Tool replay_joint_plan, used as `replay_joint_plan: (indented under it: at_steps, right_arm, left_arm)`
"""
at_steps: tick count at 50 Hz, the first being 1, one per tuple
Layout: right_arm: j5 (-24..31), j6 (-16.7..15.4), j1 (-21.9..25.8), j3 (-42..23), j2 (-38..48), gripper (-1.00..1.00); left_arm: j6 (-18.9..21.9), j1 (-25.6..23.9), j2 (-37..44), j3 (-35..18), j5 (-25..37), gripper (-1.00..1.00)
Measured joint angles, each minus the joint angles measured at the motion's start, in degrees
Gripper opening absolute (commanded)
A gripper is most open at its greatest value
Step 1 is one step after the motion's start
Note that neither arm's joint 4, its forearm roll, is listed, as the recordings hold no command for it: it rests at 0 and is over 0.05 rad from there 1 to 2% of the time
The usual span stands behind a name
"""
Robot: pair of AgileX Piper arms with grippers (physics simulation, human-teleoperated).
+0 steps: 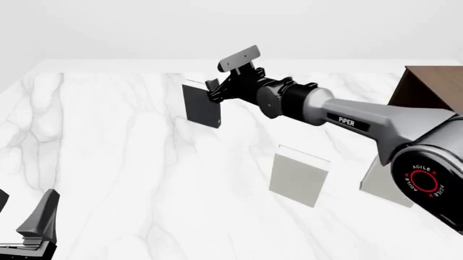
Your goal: Pick up the book on the left and place it on top of the shelf.
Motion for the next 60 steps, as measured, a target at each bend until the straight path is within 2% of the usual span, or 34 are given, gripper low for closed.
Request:
replay_joint_plan:
  at_steps: [60]
  right_arm:
    - [1.1,1.0,-0.9,-10.0,11.3,1.00]
  left_arm:
    - [0.0,0.0,0.0,0.0,0.0,1.00]
